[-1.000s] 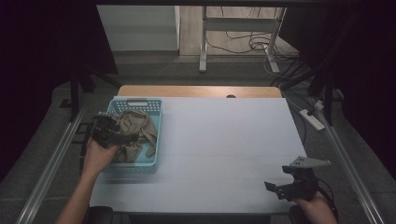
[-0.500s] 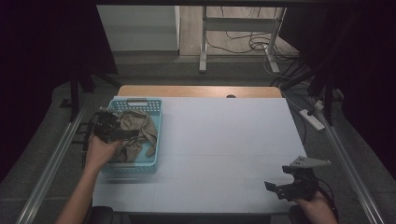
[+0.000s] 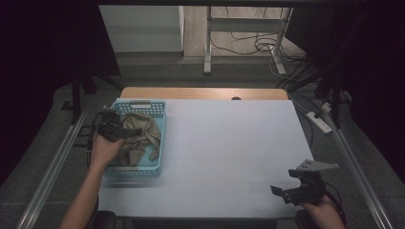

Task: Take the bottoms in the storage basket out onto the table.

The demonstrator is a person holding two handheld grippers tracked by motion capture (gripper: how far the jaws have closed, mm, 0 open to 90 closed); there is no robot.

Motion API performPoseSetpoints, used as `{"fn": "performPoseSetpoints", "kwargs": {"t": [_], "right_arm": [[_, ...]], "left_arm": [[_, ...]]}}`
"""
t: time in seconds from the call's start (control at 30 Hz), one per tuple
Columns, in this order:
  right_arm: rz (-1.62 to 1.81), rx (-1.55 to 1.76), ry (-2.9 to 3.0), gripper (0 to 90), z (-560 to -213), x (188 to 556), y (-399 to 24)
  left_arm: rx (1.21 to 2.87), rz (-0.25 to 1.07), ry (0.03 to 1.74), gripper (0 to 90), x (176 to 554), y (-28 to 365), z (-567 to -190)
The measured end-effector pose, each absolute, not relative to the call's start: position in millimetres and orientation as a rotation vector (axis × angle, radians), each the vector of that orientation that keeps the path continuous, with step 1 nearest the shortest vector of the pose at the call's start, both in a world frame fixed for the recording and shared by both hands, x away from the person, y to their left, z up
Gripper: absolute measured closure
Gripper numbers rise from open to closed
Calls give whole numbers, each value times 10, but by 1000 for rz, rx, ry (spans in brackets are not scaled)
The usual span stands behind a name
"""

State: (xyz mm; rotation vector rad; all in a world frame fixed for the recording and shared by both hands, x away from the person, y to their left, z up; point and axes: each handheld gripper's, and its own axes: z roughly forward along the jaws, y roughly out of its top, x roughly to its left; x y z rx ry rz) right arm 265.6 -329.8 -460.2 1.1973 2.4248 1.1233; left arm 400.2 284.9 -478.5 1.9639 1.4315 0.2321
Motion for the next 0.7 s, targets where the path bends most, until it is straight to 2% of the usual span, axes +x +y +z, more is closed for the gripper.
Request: {"fn": "performPoseSetpoints", "kwargs": {"t": [0.27, 0.7], "right_arm": [[1124, 1197, 2426, 9, -4601, 2656, -3300], [1123, 1194, 2429, 9, -4603, 2657, -3297]], "left_arm": [[1975, 233, 1474, 0, 4147, 2817, -4901], [2025, 136, 1493, 0, 4332, 2682, -5061]]}}
